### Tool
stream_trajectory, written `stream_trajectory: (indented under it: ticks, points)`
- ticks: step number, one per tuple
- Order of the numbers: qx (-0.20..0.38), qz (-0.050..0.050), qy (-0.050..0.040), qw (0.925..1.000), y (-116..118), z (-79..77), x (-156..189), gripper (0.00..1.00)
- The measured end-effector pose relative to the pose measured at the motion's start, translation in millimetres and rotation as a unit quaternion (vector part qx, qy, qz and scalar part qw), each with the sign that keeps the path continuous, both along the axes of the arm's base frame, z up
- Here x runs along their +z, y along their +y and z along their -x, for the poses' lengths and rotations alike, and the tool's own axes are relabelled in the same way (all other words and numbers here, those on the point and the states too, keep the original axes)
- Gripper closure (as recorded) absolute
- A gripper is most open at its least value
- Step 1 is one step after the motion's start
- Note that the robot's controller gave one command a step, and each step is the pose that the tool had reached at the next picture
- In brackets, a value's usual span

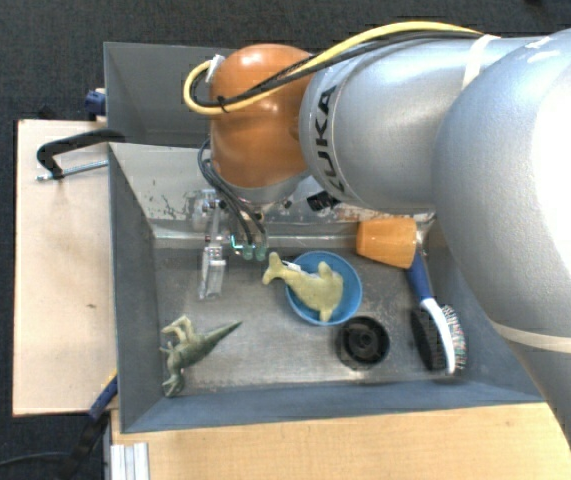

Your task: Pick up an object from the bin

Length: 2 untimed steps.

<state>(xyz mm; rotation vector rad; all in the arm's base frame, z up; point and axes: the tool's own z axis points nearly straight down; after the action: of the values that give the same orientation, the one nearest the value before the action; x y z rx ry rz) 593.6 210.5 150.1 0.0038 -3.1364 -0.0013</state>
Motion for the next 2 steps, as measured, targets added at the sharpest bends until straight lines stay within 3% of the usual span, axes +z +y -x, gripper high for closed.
stream_trajectory:
  ticks: [1, 2]
  points:
    - [-0.060, 0.001, 0.0004, 0.9982, -32.1, -0.7, -80.9, 0.00]
    - [-0.060, -0.001, -0.0031, 0.9982, -30.4, -2.8, -76.5, 1.00]
